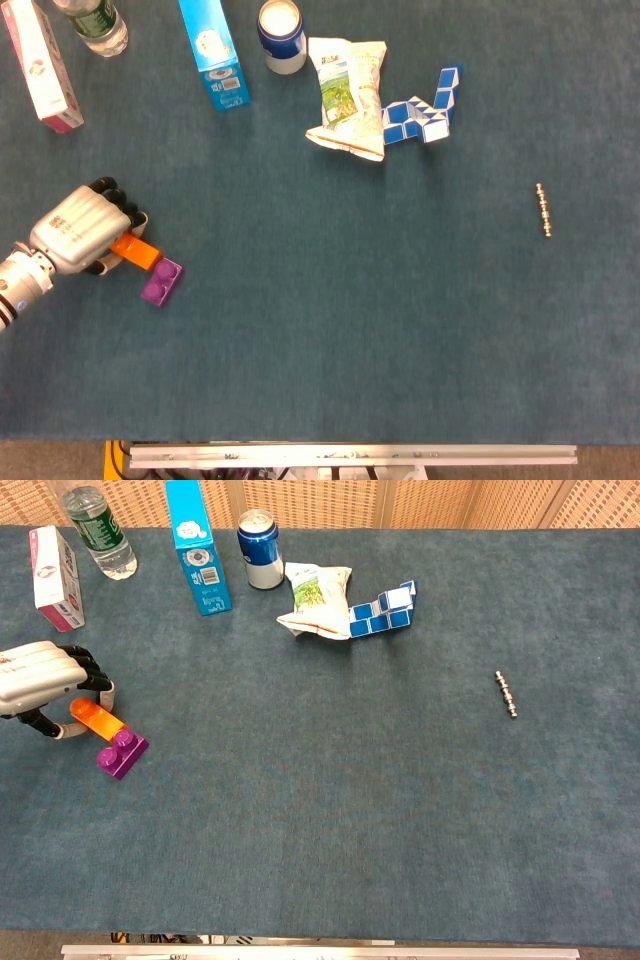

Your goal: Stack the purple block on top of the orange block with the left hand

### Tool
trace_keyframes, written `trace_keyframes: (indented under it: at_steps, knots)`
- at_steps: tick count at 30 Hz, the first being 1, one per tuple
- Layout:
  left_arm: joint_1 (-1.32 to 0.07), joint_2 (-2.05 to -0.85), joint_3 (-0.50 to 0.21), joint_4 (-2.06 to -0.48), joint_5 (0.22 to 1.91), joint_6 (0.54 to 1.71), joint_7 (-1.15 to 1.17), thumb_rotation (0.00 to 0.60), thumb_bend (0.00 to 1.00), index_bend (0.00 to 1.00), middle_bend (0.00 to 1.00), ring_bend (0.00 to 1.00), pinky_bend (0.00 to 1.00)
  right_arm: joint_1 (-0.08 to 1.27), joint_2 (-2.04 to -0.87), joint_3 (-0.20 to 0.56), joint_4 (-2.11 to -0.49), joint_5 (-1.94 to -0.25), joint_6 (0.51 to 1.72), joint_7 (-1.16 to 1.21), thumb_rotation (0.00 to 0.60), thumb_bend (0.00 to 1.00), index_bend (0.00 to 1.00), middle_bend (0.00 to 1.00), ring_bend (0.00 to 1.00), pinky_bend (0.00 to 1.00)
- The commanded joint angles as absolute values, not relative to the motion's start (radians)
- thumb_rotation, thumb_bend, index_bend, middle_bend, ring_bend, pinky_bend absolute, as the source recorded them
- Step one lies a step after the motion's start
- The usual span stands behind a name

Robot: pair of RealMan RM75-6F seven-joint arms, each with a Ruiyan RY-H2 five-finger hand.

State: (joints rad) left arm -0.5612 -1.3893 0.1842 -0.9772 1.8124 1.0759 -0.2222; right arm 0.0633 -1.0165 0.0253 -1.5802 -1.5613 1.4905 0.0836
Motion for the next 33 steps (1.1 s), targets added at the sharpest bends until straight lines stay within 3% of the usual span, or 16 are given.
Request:
trace_keyframes:
  at_steps: [1, 10, 23, 33]
  knots:
    - [-0.564, -1.392, 0.186, -0.977, 1.807, 1.079, -0.235, 0.600, 0.29, 0.49, 0.50, 0.36, 0.21, 0.063, -1.017, 0.025, -1.579, -1.561, 1.491, 0.085, 0.600, 0.26, 0.49, 0.55, 0.47, 0.48]
    - [-0.588, -1.398, 0.161, -0.960, 1.783, 1.094, -0.258, 0.600, 0.29, 0.50, 0.52, 0.38, 0.21, 0.061, -1.018, 0.026, -1.574, -1.559, 1.491, 0.089, 0.600, 0.26, 0.49, 0.55, 0.47, 0.48]
    - [-0.645, -1.426, 0.134, -0.937, 1.734, 1.016, -0.265, 0.600, 0.29, 0.48, 0.50, 0.38, 0.21, 0.057, -1.021, 0.026, -1.563, -1.553, 1.491, 0.099, 0.600, 0.26, 0.49, 0.55, 0.47, 0.48]
    - [-0.693, -1.435, 0.099, -1.005, 1.687, 0.948, -0.219, 0.600, 0.29, 0.47, 0.50, 0.38, 0.21, 0.055, -1.026, 0.026, -1.546, -1.548, 1.488, 0.113, 0.600, 0.26, 0.49, 0.55, 0.47, 0.48]
